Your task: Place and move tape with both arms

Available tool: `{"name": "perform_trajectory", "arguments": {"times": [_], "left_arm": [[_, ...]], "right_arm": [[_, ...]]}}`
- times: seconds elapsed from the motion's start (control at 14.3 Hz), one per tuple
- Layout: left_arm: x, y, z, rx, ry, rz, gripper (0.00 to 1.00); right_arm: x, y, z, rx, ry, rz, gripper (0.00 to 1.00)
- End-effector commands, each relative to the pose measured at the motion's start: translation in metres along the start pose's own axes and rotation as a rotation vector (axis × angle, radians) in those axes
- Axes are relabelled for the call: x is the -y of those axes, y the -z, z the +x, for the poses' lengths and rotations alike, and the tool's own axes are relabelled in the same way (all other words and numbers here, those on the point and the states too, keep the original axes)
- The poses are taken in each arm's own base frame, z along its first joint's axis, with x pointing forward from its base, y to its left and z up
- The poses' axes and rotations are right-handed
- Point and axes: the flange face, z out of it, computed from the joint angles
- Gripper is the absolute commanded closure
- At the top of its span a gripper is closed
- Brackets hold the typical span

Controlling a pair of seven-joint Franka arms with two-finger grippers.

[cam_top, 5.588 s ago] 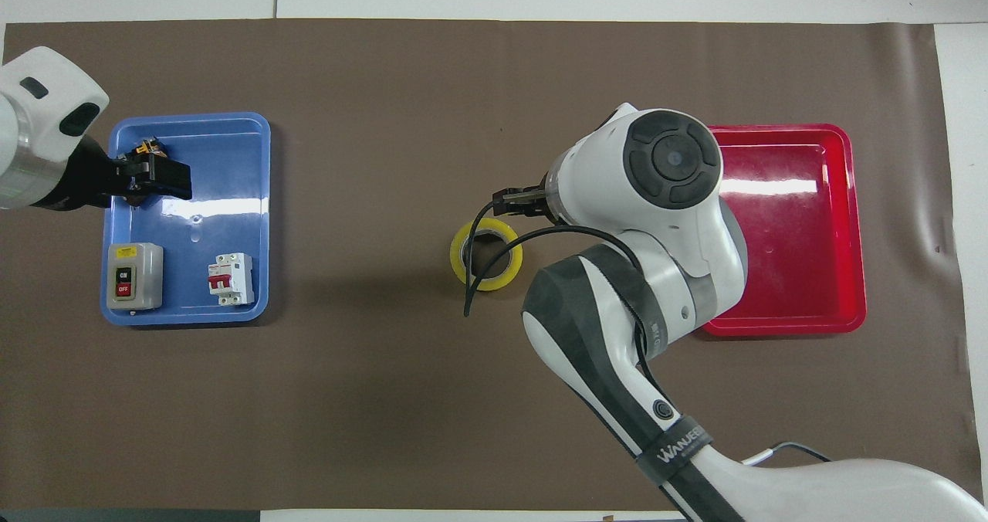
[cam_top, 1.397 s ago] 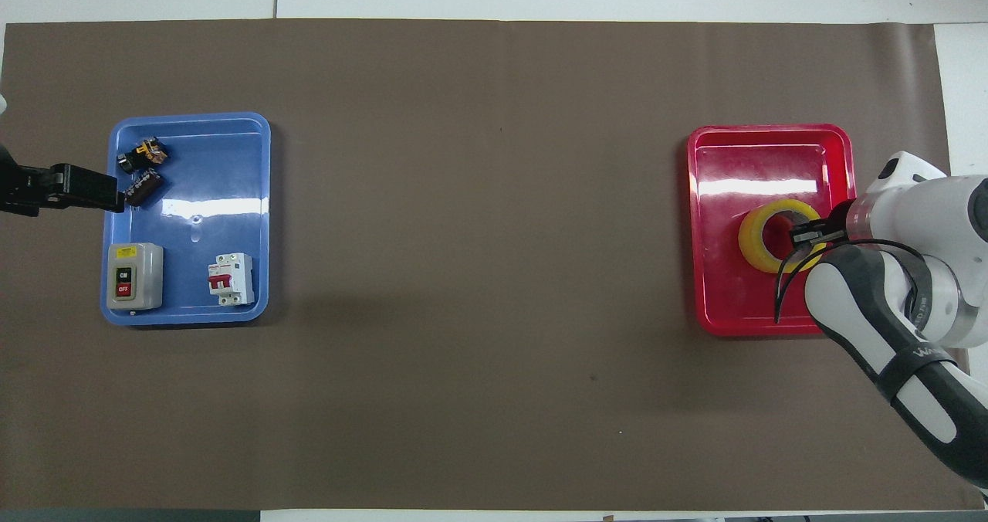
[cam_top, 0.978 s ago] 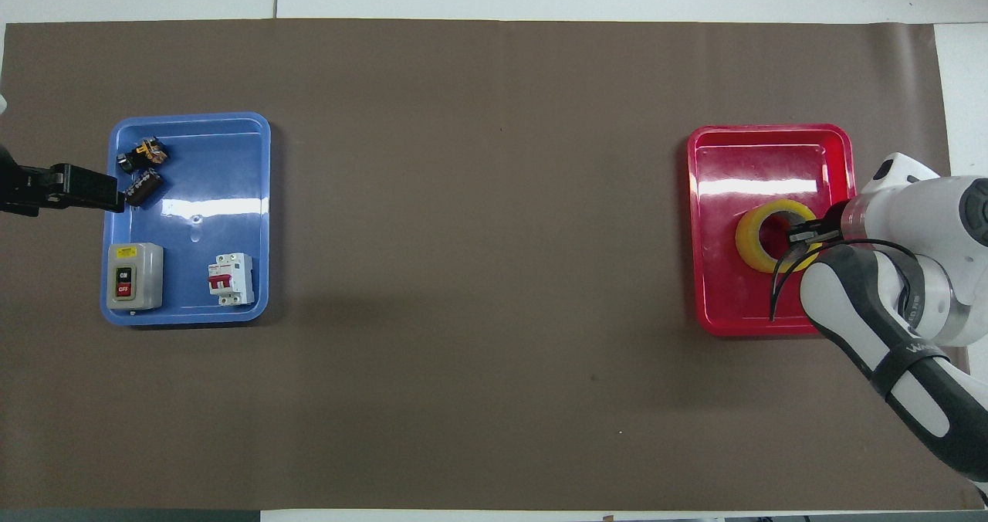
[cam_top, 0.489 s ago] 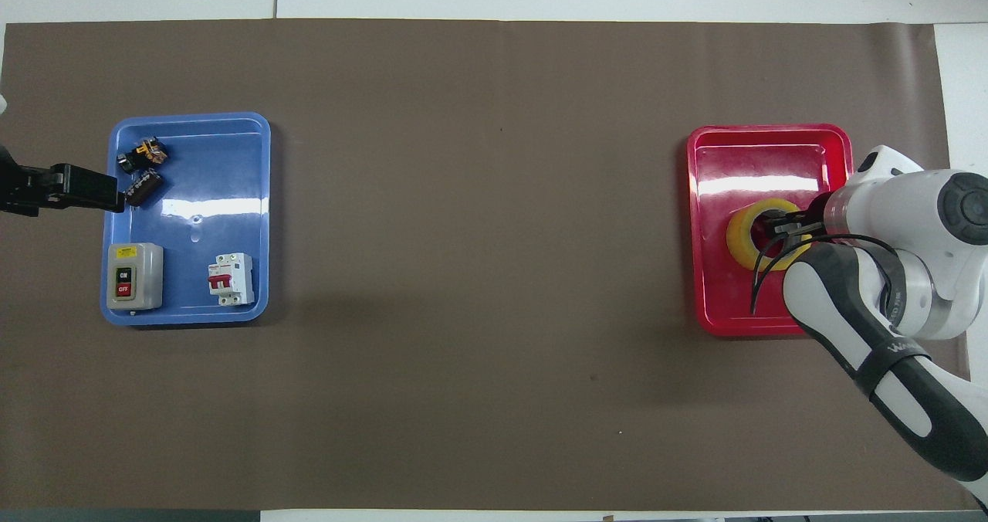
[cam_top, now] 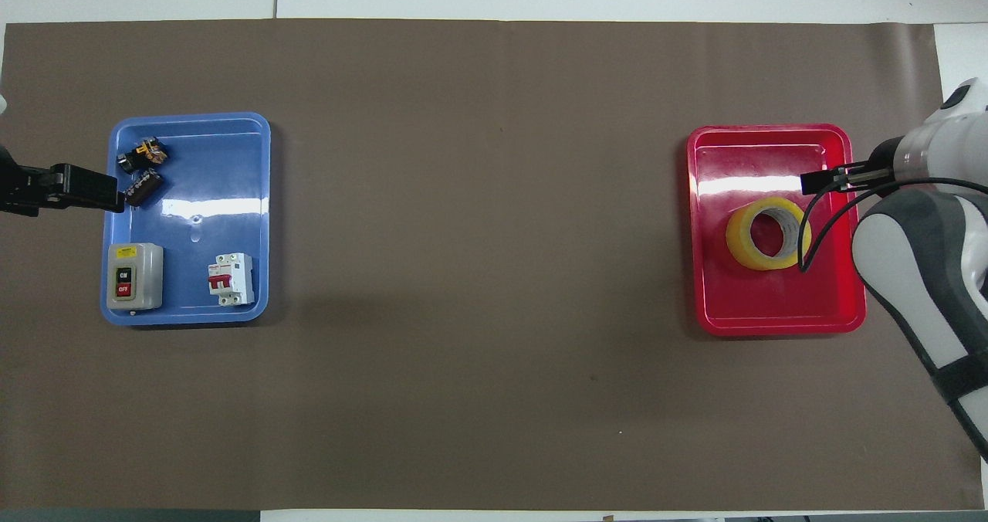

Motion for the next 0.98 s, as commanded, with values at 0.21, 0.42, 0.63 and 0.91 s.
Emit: {"name": "perform_trajectory", "arguments": {"times": [0.21, 0.42, 0.63, 0.91], "left_arm": [[0.003, 0.002, -0.008, 0.005, -0.007, 0.019, 0.0], [0.003, 0.002, -0.008, 0.005, -0.007, 0.019, 0.0], [0.003, 0.002, -0.008, 0.005, -0.007, 0.019, 0.0], [0.003, 0.002, -0.008, 0.005, -0.007, 0.019, 0.0]], "right_arm": [[0.015, 0.122, -0.011, 0.059, -0.152, -0.036, 0.0], [0.021, 0.191, -0.017, 0.144, -0.244, -0.029, 0.0], [0.02, 0.212, -0.015, 0.178, -0.263, -0.035, 0.0], [0.016, 0.219, -0.016, 0.176, -0.265, -0.026, 0.0]]}}
